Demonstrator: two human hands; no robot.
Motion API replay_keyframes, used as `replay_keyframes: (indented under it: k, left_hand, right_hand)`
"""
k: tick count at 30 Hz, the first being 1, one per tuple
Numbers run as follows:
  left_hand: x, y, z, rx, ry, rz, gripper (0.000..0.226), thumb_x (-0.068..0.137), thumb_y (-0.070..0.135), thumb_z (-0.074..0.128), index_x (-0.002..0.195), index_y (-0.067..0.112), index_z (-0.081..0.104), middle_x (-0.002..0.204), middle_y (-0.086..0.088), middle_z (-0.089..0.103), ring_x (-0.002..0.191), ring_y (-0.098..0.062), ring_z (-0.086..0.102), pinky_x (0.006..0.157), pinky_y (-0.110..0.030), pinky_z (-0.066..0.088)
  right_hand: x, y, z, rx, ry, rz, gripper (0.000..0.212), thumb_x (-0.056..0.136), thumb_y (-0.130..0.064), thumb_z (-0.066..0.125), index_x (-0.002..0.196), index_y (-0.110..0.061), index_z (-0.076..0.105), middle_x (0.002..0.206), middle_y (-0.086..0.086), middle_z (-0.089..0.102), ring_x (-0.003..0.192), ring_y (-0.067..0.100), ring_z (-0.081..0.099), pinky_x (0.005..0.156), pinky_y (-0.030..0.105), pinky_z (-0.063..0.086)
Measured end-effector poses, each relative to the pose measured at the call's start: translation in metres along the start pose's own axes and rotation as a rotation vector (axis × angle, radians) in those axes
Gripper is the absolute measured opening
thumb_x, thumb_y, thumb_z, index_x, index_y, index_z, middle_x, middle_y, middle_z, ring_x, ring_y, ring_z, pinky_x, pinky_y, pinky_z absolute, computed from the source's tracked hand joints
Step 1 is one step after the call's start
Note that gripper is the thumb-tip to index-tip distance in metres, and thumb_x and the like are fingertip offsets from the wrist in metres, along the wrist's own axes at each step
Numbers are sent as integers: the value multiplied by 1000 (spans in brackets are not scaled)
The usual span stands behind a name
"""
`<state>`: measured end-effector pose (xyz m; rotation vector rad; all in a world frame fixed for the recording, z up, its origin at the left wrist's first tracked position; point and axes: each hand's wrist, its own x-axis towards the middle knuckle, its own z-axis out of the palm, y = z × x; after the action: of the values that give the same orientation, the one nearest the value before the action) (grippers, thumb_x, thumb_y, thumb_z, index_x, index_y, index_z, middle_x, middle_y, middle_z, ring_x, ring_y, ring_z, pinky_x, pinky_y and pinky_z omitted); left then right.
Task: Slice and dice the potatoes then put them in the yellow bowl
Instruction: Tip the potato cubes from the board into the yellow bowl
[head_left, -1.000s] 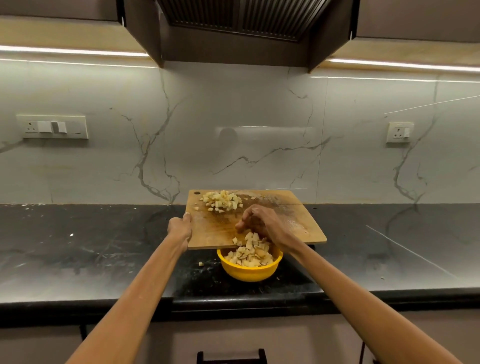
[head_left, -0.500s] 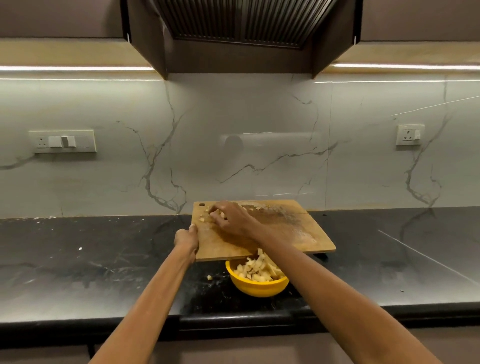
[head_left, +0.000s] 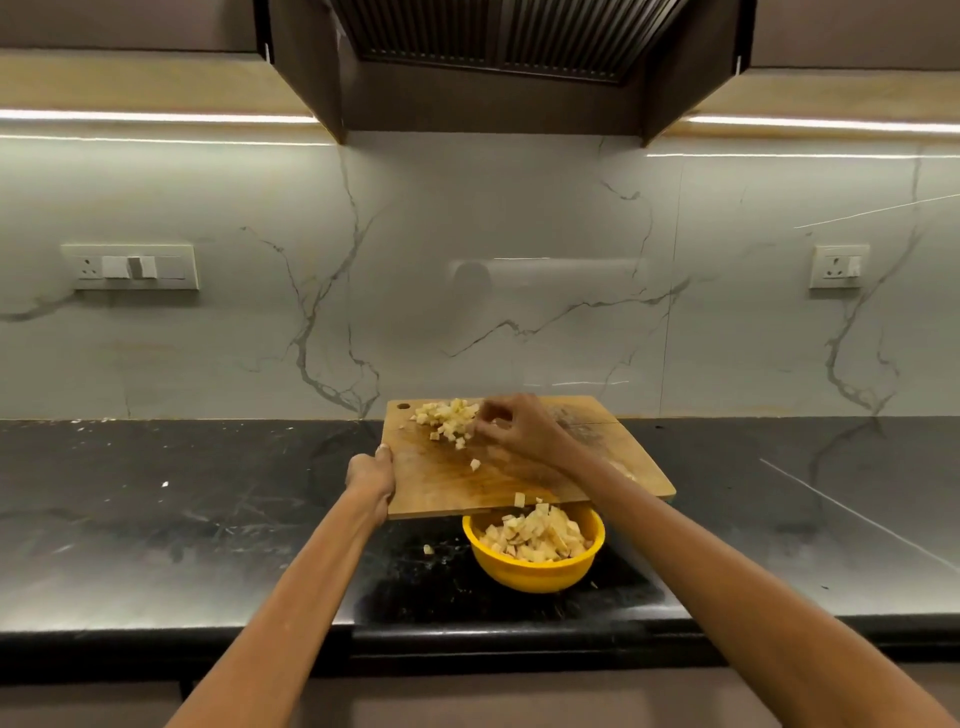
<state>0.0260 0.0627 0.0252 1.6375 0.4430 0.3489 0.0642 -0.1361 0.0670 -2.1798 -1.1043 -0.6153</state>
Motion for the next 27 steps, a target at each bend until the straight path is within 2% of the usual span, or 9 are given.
replay_keyframes:
  k: [3, 5, 7, 10, 15, 17, 21, 24, 27]
  left_hand:
    - [-2, -1, 2, 8, 2, -4, 40, 101, 30, 38, 112, -6, 50, 100, -19, 56, 86, -29, 54, 70, -35, 45]
    - [-1, -1, 3, 9, 2, 1, 38, 101, 29, 38, 107, -6, 52, 90, -16, 56, 79, -27, 54, 63, -32, 43]
    - [-1, 1, 3, 22, 6, 12, 36, 101, 29, 38, 103, -4, 52, 82, -14, 54, 71, -24, 52, 56, -30, 40]
    - [2, 2, 4, 28, 9, 23, 35, 101, 28, 37, 100, -3, 52, 84, -14, 54, 68, -22, 50, 53, -29, 38]
    - [1, -4, 3, 0, 6, 4, 34, 101, 27, 37, 97, -3, 52, 76, -10, 51, 64, -20, 49, 50, -29, 38]
    - [0, -4, 3, -16, 9, 7, 33, 101, 26, 38, 93, -3, 52, 74, -10, 51, 63, -20, 48, 49, -29, 37]
    - [0, -4, 3, -7, 12, 11, 37, 101, 27, 38, 105, -7, 53, 76, -10, 50, 65, -20, 48, 51, -28, 37]
    - [2, -4, 2, 2, 4, 6, 40, 101, 28, 39, 110, -9, 53, 89, -15, 55, 76, -26, 53, 60, -29, 41]
    - [2, -1, 2, 2, -3, 20, 41, 100, 29, 39, 112, -8, 53, 98, -18, 56, 85, -29, 54, 67, -32, 43]
  right_hand:
    - [21, 14, 1, 7, -15, 206, 25, 97, -15, 51, 112, 1, 62, 108, 15, 65, 94, 19, 59, 73, 9, 42]
    - [37, 21, 9, 33, -92, 294, 31, 100, -20, 47, 122, -2, 56, 122, 14, 60, 111, 24, 55, 88, 22, 44]
    - [48, 21, 19, 74, -174, 347, 35, 100, -27, 47, 127, -8, 53, 129, 11, 55, 117, 24, 52, 94, 30, 42]
    - [53, 20, 31, 74, -203, 340, 31, 95, -32, 56, 120, -14, 56, 123, 6, 56, 107, 17, 52, 86, 25, 42]
    - [31, 20, 20, 104, -161, 273, 8, 85, -9, 63, 92, -13, 62, 91, 0, 61, 75, 10, 54, 67, 15, 44]
    - [13, 14, 12, 80, -153, 231, 11, 84, -8, 63, 88, -18, 60, 94, 3, 63, 81, 19, 59, 74, 25, 49]
    - [-23, 7, -7, 54, -175, 134, 13, 84, -5, 62, 85, -17, 60, 92, -7, 62, 89, 8, 58, 83, 16, 45]
    - [-31, 7, -19, 268, -129, 219, 12, 86, 2, 57, 84, -9, 63, 97, 5, 67, 95, 4, 63, 85, 17, 49]
    - [-23, 4, -27, 501, 4, 415, 22, 92, 3, 41, 98, 4, 62, 101, 5, 64, 94, 8, 61, 70, 9, 48]
